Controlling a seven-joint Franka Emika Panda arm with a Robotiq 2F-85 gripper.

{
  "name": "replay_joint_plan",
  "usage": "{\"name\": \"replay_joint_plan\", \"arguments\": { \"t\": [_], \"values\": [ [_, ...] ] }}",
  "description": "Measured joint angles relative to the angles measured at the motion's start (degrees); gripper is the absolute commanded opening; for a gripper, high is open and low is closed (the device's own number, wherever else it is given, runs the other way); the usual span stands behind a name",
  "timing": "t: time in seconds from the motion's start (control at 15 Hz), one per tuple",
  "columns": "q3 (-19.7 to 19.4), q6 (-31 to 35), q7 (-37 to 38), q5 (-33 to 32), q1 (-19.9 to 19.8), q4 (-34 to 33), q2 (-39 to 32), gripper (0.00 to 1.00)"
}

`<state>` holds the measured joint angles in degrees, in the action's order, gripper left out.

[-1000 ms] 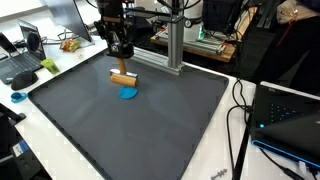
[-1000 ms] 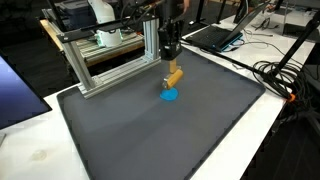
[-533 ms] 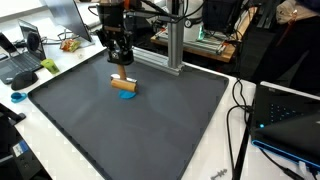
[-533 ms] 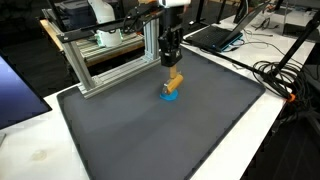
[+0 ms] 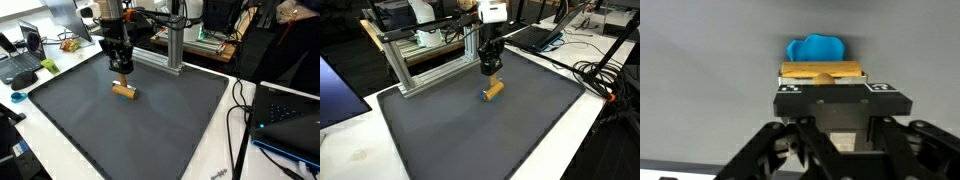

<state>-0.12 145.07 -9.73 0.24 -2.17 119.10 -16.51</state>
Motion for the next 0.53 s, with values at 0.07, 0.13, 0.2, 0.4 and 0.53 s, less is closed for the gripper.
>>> {"name": "replay_joint_plan", "arguments": {
  "t": [0.07, 0.13, 0.2, 0.4, 0.53],
  "values": [
    [-0.03, 0.01, 0.73, 0.00, 0.00, -0.12, -0.36, 0.22],
    [-0.05, 0.01, 1.32, 0.00, 0.00, -0.36, -0.54, 0.22],
    [-0.06, 0.00, 1.82, 0.00, 0.00, -0.57, -0.68, 0.22],
    [-0.07, -0.13, 3.04, 0.00, 0.01, -1.09, -1.10, 0.22],
    [-0.07, -0.92, 3.42, 0.00, 0.00, -1.58, -1.33, 0.22]
  ]
}}
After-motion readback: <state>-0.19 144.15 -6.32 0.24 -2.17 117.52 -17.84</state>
